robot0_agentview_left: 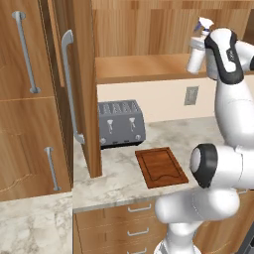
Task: Grab the spray bottle from the cabinet, then place it next to the cutting board for sanitizing. Then grab the dish brush from the countertop next to the sink and place it next to the cutting board.
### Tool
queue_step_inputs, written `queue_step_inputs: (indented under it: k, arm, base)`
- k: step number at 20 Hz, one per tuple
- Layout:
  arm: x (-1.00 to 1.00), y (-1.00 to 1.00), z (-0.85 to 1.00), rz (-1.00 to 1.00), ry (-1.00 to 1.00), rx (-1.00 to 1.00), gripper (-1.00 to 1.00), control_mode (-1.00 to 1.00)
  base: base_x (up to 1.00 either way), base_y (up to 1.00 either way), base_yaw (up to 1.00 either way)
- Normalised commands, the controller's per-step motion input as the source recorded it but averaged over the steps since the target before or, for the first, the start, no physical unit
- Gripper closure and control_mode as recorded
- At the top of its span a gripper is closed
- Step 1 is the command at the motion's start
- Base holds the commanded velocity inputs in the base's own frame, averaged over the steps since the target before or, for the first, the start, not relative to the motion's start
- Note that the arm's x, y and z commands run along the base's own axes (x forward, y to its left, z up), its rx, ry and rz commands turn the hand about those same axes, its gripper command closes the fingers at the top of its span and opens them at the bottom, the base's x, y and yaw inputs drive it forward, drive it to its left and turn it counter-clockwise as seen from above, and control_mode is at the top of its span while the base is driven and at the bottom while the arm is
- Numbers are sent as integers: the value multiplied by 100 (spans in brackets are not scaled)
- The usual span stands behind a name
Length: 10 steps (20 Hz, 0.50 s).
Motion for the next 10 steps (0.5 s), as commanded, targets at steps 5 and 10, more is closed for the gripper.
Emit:
queue_step_inputs:
  k: [5,10]
  arm:
    - [-100,0,0,0,-17,13,100,-100]
    - [-100,-11,2,0,-14,1,100,-100]
  base:
    - [0,0,0]
    - [0,0,0]
